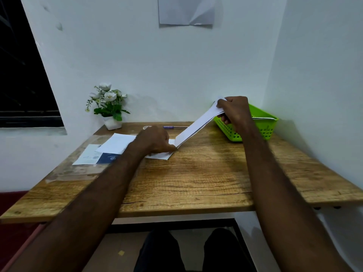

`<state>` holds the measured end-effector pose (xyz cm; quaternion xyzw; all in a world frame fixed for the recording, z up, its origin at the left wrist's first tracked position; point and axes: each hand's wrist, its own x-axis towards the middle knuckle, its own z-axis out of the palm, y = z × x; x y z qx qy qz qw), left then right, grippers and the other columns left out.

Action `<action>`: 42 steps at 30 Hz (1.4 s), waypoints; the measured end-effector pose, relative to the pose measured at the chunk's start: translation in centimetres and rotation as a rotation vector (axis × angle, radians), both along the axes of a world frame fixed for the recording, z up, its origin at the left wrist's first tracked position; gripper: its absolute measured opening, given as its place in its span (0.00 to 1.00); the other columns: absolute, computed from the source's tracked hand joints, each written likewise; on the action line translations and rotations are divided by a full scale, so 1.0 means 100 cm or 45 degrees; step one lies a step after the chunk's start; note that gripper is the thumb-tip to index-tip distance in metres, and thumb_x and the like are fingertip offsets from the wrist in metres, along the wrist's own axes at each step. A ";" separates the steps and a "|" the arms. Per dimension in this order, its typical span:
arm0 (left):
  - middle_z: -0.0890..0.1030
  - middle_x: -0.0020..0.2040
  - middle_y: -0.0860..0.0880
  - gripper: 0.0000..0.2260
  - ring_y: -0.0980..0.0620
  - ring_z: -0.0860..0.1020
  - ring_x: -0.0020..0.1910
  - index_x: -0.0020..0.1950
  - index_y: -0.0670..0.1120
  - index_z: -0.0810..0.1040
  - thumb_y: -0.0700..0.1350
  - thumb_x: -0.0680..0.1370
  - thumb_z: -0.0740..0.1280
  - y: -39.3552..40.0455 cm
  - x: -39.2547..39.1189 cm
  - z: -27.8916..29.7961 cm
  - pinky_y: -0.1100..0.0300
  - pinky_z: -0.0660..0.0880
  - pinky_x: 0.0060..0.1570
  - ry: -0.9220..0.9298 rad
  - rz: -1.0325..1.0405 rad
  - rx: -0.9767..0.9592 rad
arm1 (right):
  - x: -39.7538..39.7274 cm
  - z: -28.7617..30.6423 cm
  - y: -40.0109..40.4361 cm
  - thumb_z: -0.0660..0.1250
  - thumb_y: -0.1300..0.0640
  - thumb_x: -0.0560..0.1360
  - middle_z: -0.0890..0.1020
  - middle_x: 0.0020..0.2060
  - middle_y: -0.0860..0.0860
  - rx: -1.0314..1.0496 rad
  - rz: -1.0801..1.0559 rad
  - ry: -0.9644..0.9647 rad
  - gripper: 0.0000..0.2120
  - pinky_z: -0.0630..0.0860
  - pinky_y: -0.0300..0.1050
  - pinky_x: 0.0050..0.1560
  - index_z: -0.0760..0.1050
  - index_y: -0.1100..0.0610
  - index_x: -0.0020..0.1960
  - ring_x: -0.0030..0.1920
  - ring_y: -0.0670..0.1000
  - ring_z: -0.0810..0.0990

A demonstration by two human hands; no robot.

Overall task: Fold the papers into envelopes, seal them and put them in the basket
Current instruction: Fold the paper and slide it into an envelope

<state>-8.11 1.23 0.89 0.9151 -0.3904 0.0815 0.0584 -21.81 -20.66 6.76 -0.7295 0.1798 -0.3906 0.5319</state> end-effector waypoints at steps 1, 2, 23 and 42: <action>0.75 0.28 0.56 0.17 0.60 0.72 0.30 0.32 0.50 0.78 0.60 0.73 0.71 -0.001 0.000 0.000 0.61 0.63 0.29 0.018 -0.012 -0.015 | 0.000 0.000 -0.001 0.66 0.64 0.71 0.75 0.23 0.54 0.022 0.010 -0.002 0.07 0.63 0.36 0.22 0.75 0.61 0.33 0.19 0.49 0.69; 0.75 0.27 0.55 0.17 0.59 0.72 0.29 0.30 0.50 0.77 0.58 0.73 0.72 -0.001 0.000 0.000 0.62 0.64 0.29 0.043 -0.021 -0.042 | 0.000 0.001 -0.001 0.66 0.64 0.71 0.75 0.21 0.53 0.044 0.019 0.000 0.08 0.63 0.36 0.22 0.75 0.61 0.33 0.19 0.49 0.69; 0.82 0.39 0.45 0.07 0.50 0.79 0.35 0.48 0.37 0.80 0.39 0.80 0.66 0.013 0.003 0.008 0.59 0.78 0.27 0.670 -0.029 -0.258 | 0.012 -0.013 -0.005 0.67 0.63 0.69 0.76 0.19 0.51 -0.114 -0.021 0.184 0.07 0.66 0.35 0.20 0.78 0.62 0.32 0.17 0.48 0.72; 0.77 0.34 0.42 0.10 0.50 0.72 0.31 0.37 0.41 0.78 0.45 0.76 0.69 0.007 0.002 0.001 0.56 0.66 0.34 0.271 -0.059 -0.294 | 0.026 -0.032 0.027 0.60 0.69 0.80 0.81 0.35 0.64 0.170 0.307 0.523 0.09 0.78 0.42 0.22 0.76 0.73 0.55 0.23 0.52 0.81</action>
